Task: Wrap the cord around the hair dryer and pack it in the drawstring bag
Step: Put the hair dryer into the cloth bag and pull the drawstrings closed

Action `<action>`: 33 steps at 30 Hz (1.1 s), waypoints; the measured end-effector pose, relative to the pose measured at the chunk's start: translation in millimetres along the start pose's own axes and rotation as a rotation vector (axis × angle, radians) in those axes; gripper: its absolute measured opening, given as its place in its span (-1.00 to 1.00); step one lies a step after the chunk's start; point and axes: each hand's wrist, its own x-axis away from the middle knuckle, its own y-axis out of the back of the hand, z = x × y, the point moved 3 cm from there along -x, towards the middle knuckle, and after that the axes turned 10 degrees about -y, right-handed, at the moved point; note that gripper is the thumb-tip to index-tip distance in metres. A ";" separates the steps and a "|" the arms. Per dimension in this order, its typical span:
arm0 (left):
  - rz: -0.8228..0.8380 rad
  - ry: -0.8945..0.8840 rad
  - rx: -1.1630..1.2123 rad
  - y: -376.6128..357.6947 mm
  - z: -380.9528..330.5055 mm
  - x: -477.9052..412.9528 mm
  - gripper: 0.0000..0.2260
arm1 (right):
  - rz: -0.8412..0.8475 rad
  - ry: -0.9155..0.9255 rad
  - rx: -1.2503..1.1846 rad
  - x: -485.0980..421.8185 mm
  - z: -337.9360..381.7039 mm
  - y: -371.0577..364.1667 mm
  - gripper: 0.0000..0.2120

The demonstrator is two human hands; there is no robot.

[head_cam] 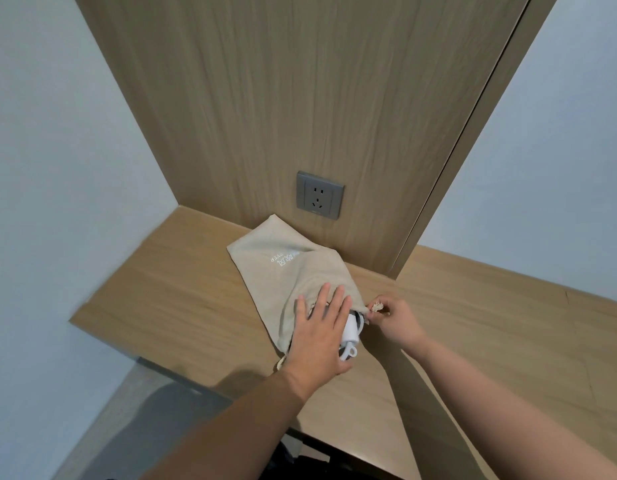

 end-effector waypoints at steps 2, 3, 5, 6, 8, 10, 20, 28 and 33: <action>0.013 0.017 -0.013 -1.8 -0.4 -5.7 -0.08 | 0.026 -0.014 0.004 2.0 -2.8 -1.6 -0.92; 0.015 0.020 -0.006 -2.4 0.3 -6.7 -0.09 | 0.039 -0.018 0.018 2.8 -3.8 -3.0 -0.91; 0.007 0.035 0.017 -2.0 3.4 -7.0 -0.10 | 0.058 -0.023 0.038 4.9 -4.2 -7.0 -0.90; 0.003 0.051 0.035 -1.8 5.7 -7.1 -0.10 | 0.067 -0.026 0.041 6.8 -3.0 -8.6 -0.89; 0.003 0.089 0.071 1.3 10.1 -7.0 -0.09 | 0.089 -0.021 0.057 8.8 -0.4 -10.3 -0.84; -0.009 0.105 0.114 4.7 11.3 -8.1 -0.11 | 0.104 -0.010 0.069 9.5 -0.3 -7.1 -0.76; -0.053 -0.032 0.109 9.5 19.4 -13.0 -0.27 | 0.010 -0.015 0.100 24.0 -24.7 -2.6 -0.83; -0.139 0.055 0.250 18.6 62.0 34.4 -0.50 | -0.022 0.230 0.233 39.0 -15.2 4.7 -0.68; -0.091 0.167 0.244 23.0 64.6 46.2 -0.75 | -0.074 0.392 0.401 29.6 15.4 -3.5 -0.70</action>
